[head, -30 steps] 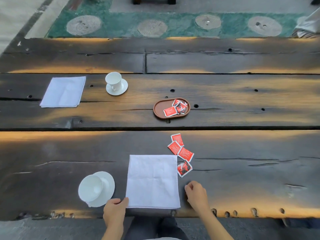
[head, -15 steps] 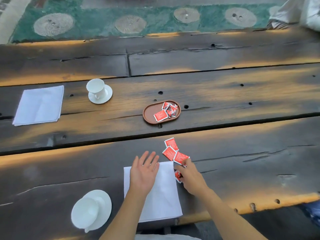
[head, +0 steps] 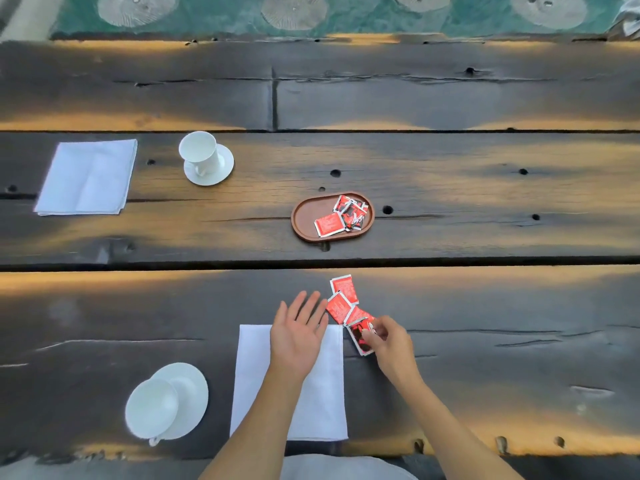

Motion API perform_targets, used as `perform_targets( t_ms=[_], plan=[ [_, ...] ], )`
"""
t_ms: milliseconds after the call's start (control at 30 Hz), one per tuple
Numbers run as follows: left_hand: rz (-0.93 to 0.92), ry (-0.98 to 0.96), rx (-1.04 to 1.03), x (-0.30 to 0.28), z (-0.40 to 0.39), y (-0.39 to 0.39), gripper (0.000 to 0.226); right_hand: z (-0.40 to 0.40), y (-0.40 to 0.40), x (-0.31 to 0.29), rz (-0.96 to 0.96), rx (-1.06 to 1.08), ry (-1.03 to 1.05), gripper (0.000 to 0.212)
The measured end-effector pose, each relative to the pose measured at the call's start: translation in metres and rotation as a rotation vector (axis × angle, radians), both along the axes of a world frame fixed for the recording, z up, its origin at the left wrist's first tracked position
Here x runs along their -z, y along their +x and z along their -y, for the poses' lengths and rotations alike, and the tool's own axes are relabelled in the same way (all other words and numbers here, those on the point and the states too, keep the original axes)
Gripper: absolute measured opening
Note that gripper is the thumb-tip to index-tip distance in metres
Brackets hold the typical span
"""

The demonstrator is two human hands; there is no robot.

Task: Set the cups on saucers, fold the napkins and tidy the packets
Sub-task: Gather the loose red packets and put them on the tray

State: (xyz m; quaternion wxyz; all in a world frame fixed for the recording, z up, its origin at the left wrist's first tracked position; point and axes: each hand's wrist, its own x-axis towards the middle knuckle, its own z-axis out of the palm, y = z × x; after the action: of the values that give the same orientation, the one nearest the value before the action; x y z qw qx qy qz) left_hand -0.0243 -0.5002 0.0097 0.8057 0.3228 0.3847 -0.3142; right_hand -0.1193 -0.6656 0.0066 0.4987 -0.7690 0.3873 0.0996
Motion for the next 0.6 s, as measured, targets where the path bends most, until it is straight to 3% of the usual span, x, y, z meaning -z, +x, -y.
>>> perform_targets(
  t_ms=[100,233,400,600],
  plan=[
    [0.012,0.015,0.013,0.001,0.007,-0.001,0.05,-0.009,0.024,-0.016,0.101,0.115,0.215,0.015],
    [0.033,0.011,0.068,0.001,0.015,-0.002,0.057,-0.026,0.051,-0.029,0.149,0.081,0.425,0.025],
    [0.022,-0.114,0.041,0.003,0.018,-0.003,0.066,-0.045,0.06,-0.024,0.153,-0.169,0.218,0.005],
    [-0.005,-0.221,-0.031,0.014,0.012,-0.01,0.06,-0.033,0.06,-0.014,0.218,-0.398,-0.022,0.003]
  ],
)
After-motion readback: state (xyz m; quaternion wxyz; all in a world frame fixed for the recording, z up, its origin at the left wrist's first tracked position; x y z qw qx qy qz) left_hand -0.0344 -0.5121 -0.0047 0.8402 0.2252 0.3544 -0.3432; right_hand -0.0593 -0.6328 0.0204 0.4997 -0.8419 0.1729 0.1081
